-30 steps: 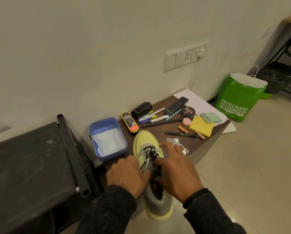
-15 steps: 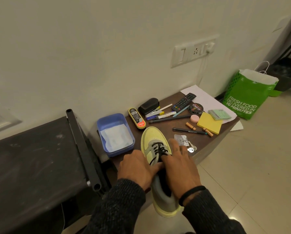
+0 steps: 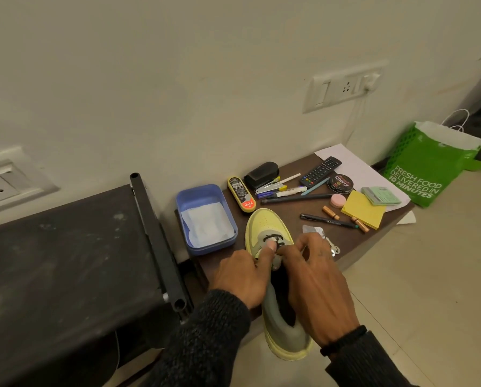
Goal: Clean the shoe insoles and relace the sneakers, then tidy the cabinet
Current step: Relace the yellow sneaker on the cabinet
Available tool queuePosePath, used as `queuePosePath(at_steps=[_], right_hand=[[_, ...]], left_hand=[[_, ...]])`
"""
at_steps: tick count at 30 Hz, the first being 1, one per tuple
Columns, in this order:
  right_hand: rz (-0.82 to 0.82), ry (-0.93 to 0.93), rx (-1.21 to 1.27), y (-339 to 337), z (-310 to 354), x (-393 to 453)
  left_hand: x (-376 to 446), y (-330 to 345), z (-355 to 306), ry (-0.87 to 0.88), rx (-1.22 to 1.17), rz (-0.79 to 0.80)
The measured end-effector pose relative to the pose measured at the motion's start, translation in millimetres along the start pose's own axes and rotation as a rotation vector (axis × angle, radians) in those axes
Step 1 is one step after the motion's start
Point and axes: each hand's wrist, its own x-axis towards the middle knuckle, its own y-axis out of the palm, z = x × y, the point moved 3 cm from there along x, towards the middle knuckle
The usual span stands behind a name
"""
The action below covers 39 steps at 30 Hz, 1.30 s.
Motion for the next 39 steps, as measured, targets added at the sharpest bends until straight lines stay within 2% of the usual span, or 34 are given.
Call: queuePosePath(at_steps=[2,6,12,16,20,28,30,33,37,39], right_hand=[[-0.021,-0.023,0.044,-2.4,3.8,-1.5],[0.022,-0.044,-0.036,1.2,6.6,-3.9],[0.037,-0.008,-0.116,5.1,6.1,-6.8],[0.048,-0.019,-0.117,7.0,6.3,-6.5],[-0.006,-0.07,-0.029,8.3,3.4,-6.8],[-0.001,-0.108,0.039,5.0,-2.4,-2.8],[-0.025,-0.042,-0.008,-1.9,-4.3,-0.1],[0.123,0.127,-0.06,-5.2,-16.4,-1.2],[0.242,0.14,-0.086,-6.6,-16.1,-6.2],[0.268,0.139,-0.077,-4.5,-15.5,-5.6]], left_hand=[[-2.3,-2.0,-0.3,-0.02,0.041,-0.03],[-10.7,-0.4,-1.0,-0.046,0.21,-0.081],[-12.6,-2.8,-2.7,0.015,0.375,-0.172],[-11.2,-1.3,-7.2,0.111,0.165,-0.187],[-4.5,-5.9,-10.0,0.159,-0.023,-0.304],[-0.6,-5.6,-5.8,0.161,0.001,-0.383],[0.3,-7.5,-4.5,0.159,0.001,-0.377],[-1.0,-11.4,-5.6,0.174,-0.035,-0.357],[-3.1,-13.6,-8.4,0.187,-0.054,-0.326],[-2.9,-13.7,-8.5,0.183,-0.079,-0.257]])
